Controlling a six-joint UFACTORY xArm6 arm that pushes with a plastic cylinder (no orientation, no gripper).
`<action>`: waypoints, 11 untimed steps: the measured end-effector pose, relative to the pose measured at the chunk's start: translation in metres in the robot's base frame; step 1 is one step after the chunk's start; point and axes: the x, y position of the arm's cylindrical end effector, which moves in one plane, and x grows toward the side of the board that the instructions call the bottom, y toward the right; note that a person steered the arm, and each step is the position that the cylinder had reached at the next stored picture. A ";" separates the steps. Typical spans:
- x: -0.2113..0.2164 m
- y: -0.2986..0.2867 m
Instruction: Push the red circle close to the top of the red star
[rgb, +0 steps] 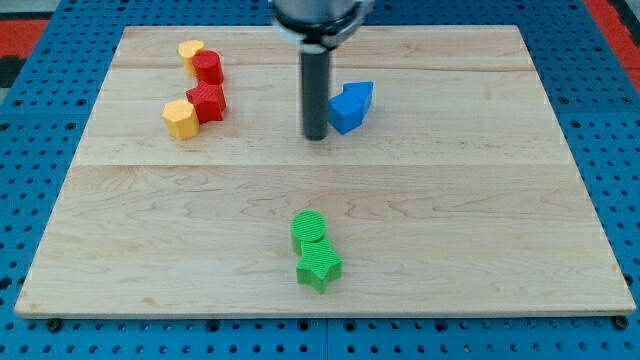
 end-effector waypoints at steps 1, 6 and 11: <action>-0.003 -0.085; -0.073 -0.024; -0.138 -0.155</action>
